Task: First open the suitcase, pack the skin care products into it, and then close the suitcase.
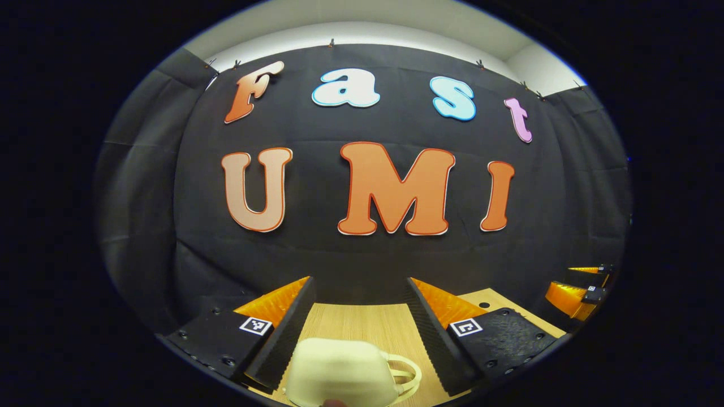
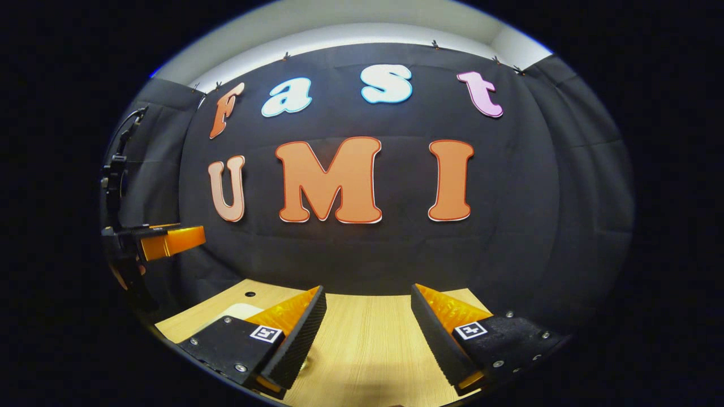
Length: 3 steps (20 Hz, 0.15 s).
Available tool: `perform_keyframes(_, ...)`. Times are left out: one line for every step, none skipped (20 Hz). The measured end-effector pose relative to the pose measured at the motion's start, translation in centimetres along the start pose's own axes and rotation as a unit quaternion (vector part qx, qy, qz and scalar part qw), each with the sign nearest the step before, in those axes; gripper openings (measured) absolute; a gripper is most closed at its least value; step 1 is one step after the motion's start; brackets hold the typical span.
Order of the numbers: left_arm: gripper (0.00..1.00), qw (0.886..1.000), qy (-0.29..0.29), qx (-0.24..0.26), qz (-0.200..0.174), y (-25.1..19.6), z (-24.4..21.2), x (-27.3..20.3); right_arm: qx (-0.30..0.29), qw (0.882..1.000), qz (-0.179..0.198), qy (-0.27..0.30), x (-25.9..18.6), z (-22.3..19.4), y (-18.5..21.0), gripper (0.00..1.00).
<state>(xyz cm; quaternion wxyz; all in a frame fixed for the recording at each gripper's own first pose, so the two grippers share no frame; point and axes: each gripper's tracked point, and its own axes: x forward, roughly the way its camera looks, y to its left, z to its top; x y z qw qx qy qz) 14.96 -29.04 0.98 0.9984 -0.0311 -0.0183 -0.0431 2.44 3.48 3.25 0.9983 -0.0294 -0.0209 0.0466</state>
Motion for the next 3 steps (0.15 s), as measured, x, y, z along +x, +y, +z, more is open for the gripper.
perform_keyframes(0.98, 1.0, -0.002, 0.001, 0.001, -0.02, 0.11, 0.14, 0.001, 1.0, -0.001, 0.003, -0.06, -0.11, -0.22, 0.95)
perform_keyframes(0.98, 1.0, -0.001, 0.002, 0.001, 0.1, 0.11, 0.17, 0.004, 1.0, -0.001, 0.004, -0.15, 0.05, -0.46, 0.95)
perform_keyframes(0.98, 1.0, -0.001, 0.001, 0.0, -0.06, 0.17, 0.23, 0.006, 1.0, -0.003, 0.003, -0.06, 0.16, -0.86, 0.95)
